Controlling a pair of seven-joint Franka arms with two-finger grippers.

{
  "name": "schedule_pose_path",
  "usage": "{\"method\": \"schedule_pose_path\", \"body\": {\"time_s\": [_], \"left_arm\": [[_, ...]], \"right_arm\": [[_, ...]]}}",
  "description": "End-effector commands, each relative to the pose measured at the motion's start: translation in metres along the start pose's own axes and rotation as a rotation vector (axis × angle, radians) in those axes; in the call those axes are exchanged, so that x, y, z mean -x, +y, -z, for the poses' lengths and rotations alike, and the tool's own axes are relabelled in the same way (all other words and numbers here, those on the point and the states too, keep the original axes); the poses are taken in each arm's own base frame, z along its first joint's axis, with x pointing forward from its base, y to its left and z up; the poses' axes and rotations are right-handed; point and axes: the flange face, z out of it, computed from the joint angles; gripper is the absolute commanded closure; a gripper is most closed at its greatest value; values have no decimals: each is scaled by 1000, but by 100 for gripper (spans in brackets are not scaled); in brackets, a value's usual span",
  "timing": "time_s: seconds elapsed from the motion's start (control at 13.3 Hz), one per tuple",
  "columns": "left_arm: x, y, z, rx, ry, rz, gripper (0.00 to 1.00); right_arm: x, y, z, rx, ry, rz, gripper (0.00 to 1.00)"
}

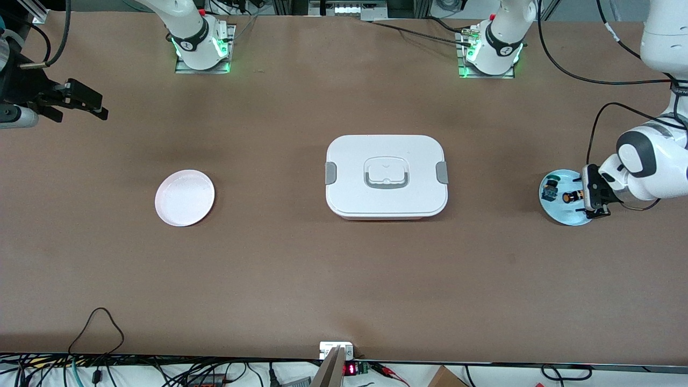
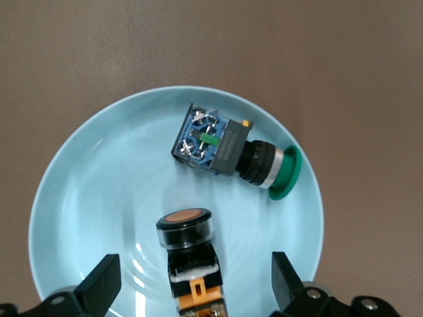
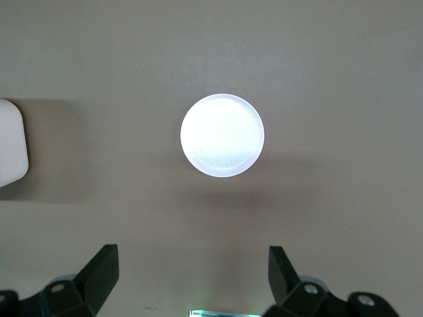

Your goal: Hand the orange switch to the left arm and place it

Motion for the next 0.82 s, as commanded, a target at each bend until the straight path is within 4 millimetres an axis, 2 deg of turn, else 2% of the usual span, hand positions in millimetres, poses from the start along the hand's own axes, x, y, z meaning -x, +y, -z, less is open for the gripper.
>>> {"method": "schedule_pose_path", "body": {"time_s": [0.0, 0.15, 0.38, 0.6, 0.75], "left_arm": [[-5, 13, 26, 15, 37, -15, 0], [-11, 14, 49, -7, 33, -17, 0], [-29, 17, 88, -9, 32, -17, 0], [-35, 14, 122, 37, 51, -27, 0], [-47, 14, 142, 47, 54, -31, 0]], "right_arm": [[5, 1, 6, 5, 8, -16, 0], [4, 3, 7, 5, 18, -19, 0], [-1, 3, 10, 28, 57, -16, 0], [-5, 3, 11, 31, 80, -17, 0], [-6, 7, 10, 32, 79, -23, 0]]}}
